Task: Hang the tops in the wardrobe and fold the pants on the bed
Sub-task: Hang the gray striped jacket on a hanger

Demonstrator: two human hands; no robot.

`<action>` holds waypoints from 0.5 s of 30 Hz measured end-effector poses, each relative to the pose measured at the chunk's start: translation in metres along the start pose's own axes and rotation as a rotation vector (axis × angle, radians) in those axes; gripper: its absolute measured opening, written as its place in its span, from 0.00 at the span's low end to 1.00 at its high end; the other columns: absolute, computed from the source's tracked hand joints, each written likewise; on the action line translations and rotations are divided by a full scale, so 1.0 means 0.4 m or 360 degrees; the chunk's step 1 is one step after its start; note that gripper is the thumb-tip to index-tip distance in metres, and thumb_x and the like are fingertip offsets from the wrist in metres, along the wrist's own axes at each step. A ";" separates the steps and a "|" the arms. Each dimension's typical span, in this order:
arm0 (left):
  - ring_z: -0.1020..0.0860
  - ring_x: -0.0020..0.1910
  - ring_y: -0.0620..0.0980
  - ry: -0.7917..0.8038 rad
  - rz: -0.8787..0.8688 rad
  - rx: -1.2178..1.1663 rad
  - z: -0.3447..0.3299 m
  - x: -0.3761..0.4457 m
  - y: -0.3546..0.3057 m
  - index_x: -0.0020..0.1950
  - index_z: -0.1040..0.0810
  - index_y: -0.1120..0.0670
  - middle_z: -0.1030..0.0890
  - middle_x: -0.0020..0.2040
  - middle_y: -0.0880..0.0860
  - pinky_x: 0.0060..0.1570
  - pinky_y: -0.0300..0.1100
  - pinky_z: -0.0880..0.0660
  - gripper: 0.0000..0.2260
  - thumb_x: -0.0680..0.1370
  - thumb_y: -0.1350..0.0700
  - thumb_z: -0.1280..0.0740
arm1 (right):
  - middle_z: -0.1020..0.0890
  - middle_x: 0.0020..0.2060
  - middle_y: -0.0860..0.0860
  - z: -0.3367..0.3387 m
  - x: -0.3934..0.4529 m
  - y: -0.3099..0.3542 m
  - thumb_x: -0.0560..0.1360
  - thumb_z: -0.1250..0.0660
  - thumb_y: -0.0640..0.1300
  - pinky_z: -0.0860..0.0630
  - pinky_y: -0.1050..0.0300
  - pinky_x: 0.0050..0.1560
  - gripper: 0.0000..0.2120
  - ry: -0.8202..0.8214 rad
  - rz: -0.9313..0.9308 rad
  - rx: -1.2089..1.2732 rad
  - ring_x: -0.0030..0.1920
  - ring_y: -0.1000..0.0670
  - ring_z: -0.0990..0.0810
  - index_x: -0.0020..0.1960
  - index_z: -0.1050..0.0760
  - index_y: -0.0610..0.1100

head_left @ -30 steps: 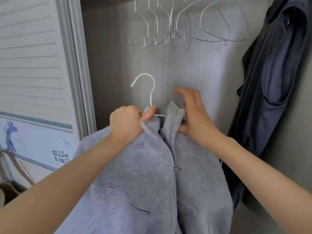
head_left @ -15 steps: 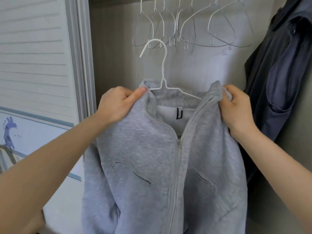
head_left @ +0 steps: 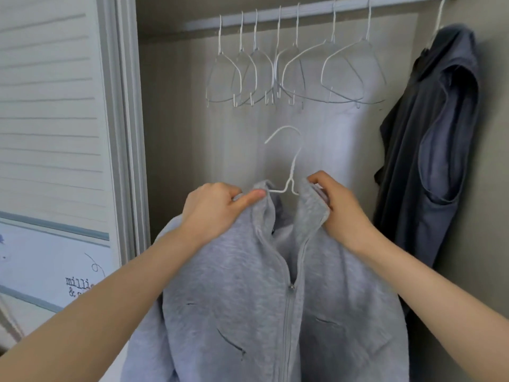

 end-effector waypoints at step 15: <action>0.37 0.29 0.50 -0.0309 0.0623 -0.1111 0.023 0.020 0.247 0.30 0.28 0.59 0.34 0.27 0.54 0.31 0.39 0.35 0.24 0.76 0.42 0.31 | 0.23 0.37 0.51 0.137 -0.096 -0.107 0.80 0.43 0.52 0.28 0.55 0.44 0.06 -0.0178 -0.0207 -0.0102 0.38 0.52 0.24 0.48 0.30 0.52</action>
Point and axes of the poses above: each hand's wrist, its own x-axis towards the middle knuckle, its own z-axis out of the back of the hand, y = z × x, the point moved 10 cm from there along x, towards the middle knuckle
